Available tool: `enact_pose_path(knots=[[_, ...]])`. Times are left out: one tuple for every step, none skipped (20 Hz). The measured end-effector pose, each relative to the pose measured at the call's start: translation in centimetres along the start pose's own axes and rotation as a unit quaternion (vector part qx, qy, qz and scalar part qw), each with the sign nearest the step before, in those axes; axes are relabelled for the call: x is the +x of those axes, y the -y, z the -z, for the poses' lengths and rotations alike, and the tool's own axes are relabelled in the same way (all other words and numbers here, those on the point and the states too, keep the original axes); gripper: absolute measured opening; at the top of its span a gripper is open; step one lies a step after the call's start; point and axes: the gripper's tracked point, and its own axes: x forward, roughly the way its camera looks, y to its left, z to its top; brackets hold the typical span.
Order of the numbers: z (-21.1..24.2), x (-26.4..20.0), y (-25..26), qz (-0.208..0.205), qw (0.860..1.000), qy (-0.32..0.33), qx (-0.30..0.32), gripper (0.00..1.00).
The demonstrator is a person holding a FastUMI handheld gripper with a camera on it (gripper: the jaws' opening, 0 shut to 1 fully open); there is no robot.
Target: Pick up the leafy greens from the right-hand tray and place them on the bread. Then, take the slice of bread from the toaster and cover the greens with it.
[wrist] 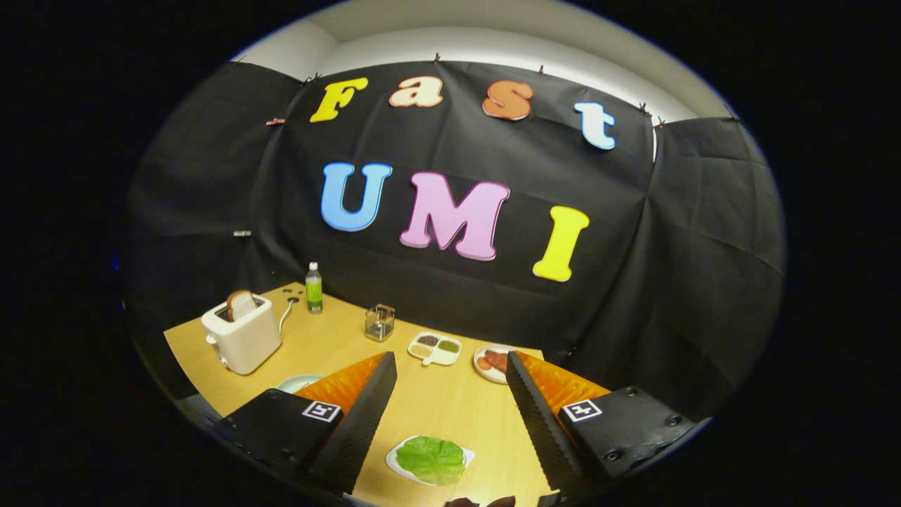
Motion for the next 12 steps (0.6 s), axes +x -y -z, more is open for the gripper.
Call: enact_pose_path(knots=[[2.0,0.7,0.2,-0.009,1.0,-0.022,-0.003,0.98],[4.0,1.2,0.1,-0.021,0.999,-0.046,-0.002,0.98],[6.1,1.7,-0.1,-0.031,0.997,-0.069,0.001,0.98],[8.1,2.1,-0.3,-0.042,0.995,-0.092,0.005,0.98],[10.1,2.8,-0.3,-0.05,0.992,-0.114,0.005,0.98],[12.1,3.2,-0.3,-0.057,0.989,-0.136,0.004,0.98],[14.1,3.7,-0.2,-0.065,0.985,-0.157,0.002,0.98],[15.8,4.2,-0.3,-0.072,0.982,-0.176,0.0,0.98],[17.6,4.8,-0.4,-0.078,0.978,-0.193,-0.004,0.97],[19.2,5.2,-0.4,-0.084,0.974,-0.21,-0.008,0.96],[20.6,5.4,-0.6,-0.094,0.97,-0.225,-0.008,0.96],[21.9,5.5,-0.8,-0.101,0.965,-0.242,-0.009,0.95]])
